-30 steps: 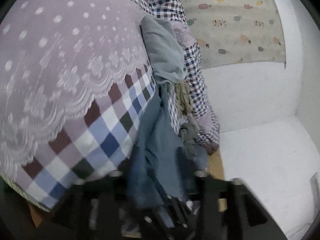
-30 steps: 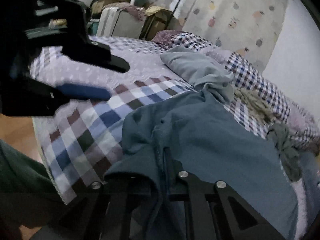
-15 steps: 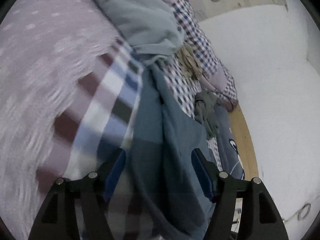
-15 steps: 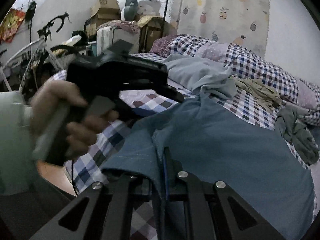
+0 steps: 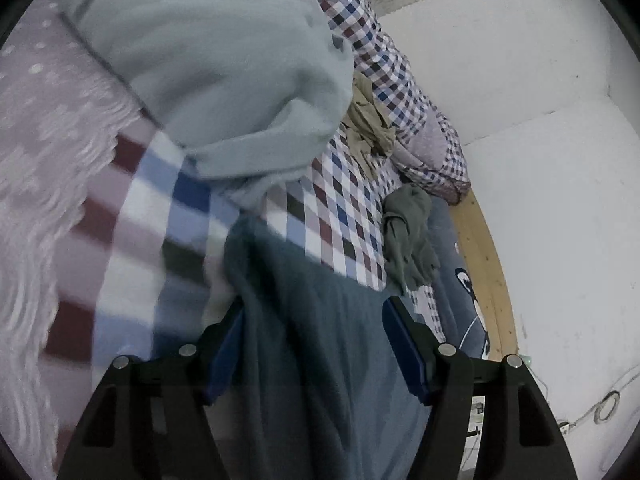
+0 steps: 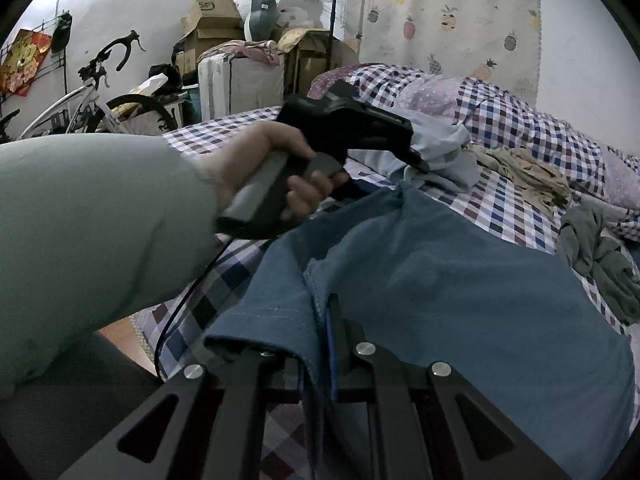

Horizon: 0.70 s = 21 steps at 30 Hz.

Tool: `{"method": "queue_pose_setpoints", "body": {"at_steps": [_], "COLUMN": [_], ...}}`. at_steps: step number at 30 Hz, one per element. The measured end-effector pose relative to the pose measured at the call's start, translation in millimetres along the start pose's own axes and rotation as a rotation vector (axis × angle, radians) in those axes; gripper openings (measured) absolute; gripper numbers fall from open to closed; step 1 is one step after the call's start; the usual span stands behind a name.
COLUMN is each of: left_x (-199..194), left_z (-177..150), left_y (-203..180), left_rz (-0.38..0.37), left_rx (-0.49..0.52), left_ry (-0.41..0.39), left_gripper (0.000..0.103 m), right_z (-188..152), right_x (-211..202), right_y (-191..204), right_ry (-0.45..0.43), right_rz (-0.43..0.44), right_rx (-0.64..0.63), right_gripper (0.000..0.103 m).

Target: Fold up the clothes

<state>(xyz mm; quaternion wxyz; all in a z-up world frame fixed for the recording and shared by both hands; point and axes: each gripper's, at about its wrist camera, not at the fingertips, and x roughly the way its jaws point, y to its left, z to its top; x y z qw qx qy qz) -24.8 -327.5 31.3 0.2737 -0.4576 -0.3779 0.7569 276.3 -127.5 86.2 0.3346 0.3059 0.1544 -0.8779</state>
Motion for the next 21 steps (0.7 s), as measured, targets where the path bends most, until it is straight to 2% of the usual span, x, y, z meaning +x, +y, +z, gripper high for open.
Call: {"method": "queue_pose_setpoints", "body": {"at_steps": [5, 7, 8, 9, 11, 13, 15, 18, 21], "left_x": [20.0, 23.0, 24.0, 26.7, 31.4, 33.6, 29.3, 13.5, -2.4], "left_z": [14.1, 15.2, 14.8, 14.9, 14.4, 13.6, 14.0, 15.9, 16.4], "left_y": [-3.2, -5.0, -5.4, -4.7, -0.6, 2.3, 3.3, -2.1, -12.0], "left_rz": [-0.009, -0.027, -0.043, -0.059, -0.061, -0.057, -0.073, -0.059, -0.1], "left_rx": [0.021, 0.024, 0.024, 0.014, -0.017, -0.043, -0.066, -0.073, -0.073], "left_ry": [0.046, 0.058, 0.063, 0.07, 0.076, 0.068, 0.041, -0.054, -0.123], "left_gripper": [0.07, 0.067, 0.057, 0.04, 0.019, 0.015, 0.01, 0.007, 0.005], "right_z": [0.3, 0.5, 0.5, 0.6, 0.5, 0.4, 0.7, 0.9, 2.0], "right_x": [1.8, 2.5, 2.9, 3.2, 3.5, 3.5, 3.1, 2.2, 0.2], "right_y": [-3.3, -4.6, -5.3, -5.9, -5.7, -4.9, -4.6, -6.8, -9.3], "right_ry": [0.02, 0.027, 0.031, 0.035, 0.041, 0.047, 0.052, 0.056, 0.055], "right_rz": [-0.004, -0.006, -0.007, -0.007, -0.013, -0.021, -0.032, -0.047, -0.049], "right_rx": [0.016, 0.023, 0.026, 0.03, 0.032, 0.034, 0.041, 0.059, 0.082], "right_gripper": [0.007, 0.007, 0.007, 0.007, 0.007, 0.007, 0.007, 0.007, 0.007]}}
